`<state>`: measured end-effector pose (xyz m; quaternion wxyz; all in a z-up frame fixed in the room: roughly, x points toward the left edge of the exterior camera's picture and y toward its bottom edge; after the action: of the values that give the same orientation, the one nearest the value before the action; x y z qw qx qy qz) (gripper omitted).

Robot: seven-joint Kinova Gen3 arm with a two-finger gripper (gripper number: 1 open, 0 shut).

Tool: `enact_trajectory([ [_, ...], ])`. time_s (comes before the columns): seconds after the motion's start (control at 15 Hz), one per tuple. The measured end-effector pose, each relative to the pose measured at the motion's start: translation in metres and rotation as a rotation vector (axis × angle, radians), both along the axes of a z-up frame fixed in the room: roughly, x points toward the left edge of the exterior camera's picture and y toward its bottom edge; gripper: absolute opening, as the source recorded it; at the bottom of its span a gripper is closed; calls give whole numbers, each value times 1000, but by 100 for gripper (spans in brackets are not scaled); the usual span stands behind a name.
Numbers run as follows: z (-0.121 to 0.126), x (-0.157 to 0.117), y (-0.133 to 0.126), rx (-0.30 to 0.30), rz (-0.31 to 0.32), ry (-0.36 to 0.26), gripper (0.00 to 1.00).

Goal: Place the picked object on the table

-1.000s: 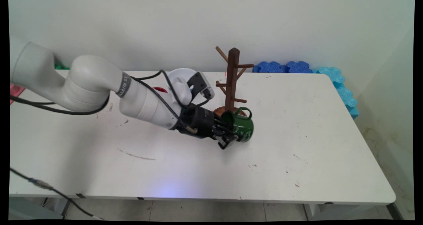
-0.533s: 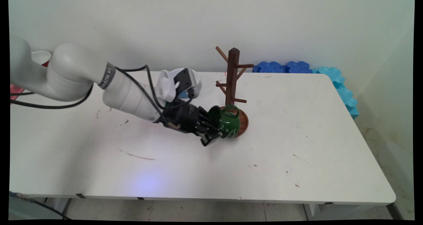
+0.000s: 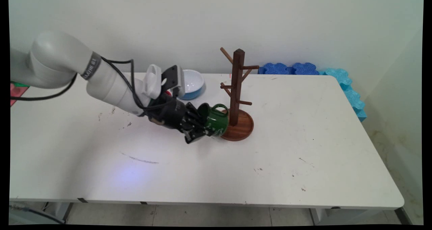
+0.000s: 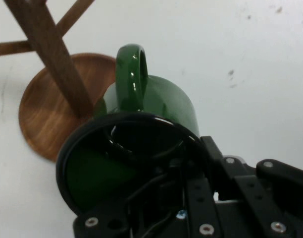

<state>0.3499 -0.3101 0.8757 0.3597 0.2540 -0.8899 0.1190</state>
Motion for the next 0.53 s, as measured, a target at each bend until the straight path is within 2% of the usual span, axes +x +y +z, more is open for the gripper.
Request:
enact_trajectory([
  [0.53,16,43,-4,-14,-96,-135,0],
])
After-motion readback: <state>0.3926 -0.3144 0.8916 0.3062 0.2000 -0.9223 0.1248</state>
